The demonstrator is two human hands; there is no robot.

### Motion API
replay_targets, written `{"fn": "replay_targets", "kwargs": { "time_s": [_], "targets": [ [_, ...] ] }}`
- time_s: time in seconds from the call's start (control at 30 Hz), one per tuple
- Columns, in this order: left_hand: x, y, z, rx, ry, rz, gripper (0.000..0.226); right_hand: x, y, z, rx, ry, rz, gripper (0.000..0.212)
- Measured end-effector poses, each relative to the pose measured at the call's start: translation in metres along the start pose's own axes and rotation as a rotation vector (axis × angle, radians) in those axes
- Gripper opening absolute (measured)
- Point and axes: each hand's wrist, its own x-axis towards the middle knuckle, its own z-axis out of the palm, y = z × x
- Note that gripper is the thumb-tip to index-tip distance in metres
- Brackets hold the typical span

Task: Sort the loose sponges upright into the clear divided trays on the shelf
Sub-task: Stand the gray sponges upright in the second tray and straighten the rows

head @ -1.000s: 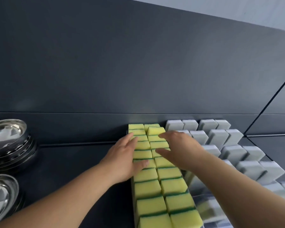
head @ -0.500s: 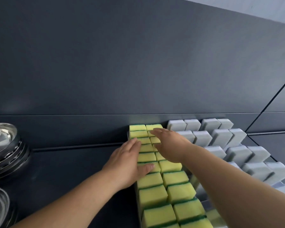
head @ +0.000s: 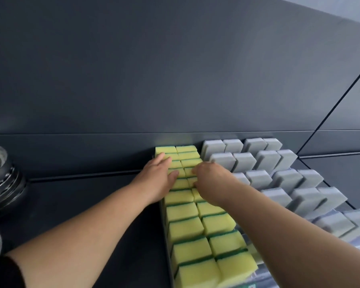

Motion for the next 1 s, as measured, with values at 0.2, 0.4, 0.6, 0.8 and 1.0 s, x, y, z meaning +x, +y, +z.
{"fn": "replay_targets", "kwargs": {
  "time_s": [0.2, 0.4, 0.6, 0.8, 1.0],
  "targets": [
    [-0.051, 0.01, -0.008, -0.092, 0.236, 0.039, 0.049, -0.03, 0.006, -0.014, 0.183, 0.138, -0.047, 0.038],
    [-0.149, 0.04, 0.007, -0.151, 0.229, 0.05, 0.052, -0.103, 0.024, -0.023, 0.268, 0.272, -0.137, 0.045],
    [-0.205, 0.062, 0.06, 0.125, 0.16, 0.037, 0.096, -0.18, 0.027, 0.01, 0.052, 0.207, -0.411, 0.03],
    [-0.204, 0.071, 0.066, 0.43, 0.07, -0.018, 0.097, -0.184, 0.039, 0.046, -0.099, 0.243, -0.514, 0.052],
    [-0.205, 0.087, 0.07, 0.424, 0.182, -0.103, 0.089, -0.198, 0.061, 0.045, 0.119, 0.321, -0.576, 0.055]
  ]
}}
